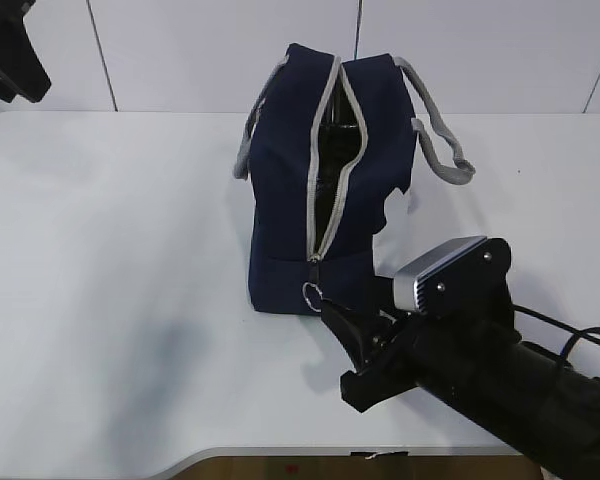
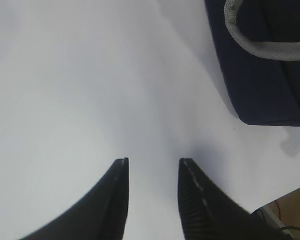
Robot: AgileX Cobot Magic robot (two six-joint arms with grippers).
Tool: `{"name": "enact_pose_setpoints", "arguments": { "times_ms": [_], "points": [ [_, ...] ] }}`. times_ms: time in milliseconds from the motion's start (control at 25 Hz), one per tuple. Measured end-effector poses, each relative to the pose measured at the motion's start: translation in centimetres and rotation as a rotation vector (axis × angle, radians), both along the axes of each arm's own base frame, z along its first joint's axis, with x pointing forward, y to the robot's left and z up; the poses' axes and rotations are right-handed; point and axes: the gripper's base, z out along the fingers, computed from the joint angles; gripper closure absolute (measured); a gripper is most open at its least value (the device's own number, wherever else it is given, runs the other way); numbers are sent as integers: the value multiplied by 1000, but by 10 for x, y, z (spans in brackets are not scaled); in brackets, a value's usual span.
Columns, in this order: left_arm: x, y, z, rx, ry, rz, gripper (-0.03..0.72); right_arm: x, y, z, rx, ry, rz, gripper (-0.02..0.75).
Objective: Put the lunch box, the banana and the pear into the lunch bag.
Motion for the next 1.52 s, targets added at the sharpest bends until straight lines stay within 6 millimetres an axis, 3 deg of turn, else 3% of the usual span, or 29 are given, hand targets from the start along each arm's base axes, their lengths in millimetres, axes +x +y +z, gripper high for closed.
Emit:
{"name": "enact_pose_setpoints", "arguments": {
  "times_ms": [200,800,1280,1520],
  "points": [
    [0,0,0,-2,1,1,433,0,3,-17,-7,-4,29,319],
    [0,0,0,-3,3,3,433,11,15,-38,-21,8,63,319],
    [0,0,0,-3,3,3,433,22,24,-34,4,-26,63,319],
    [0,0,0,-3,3,3,433,27,28,-43,-4,-14,63,319]
  ]
}}
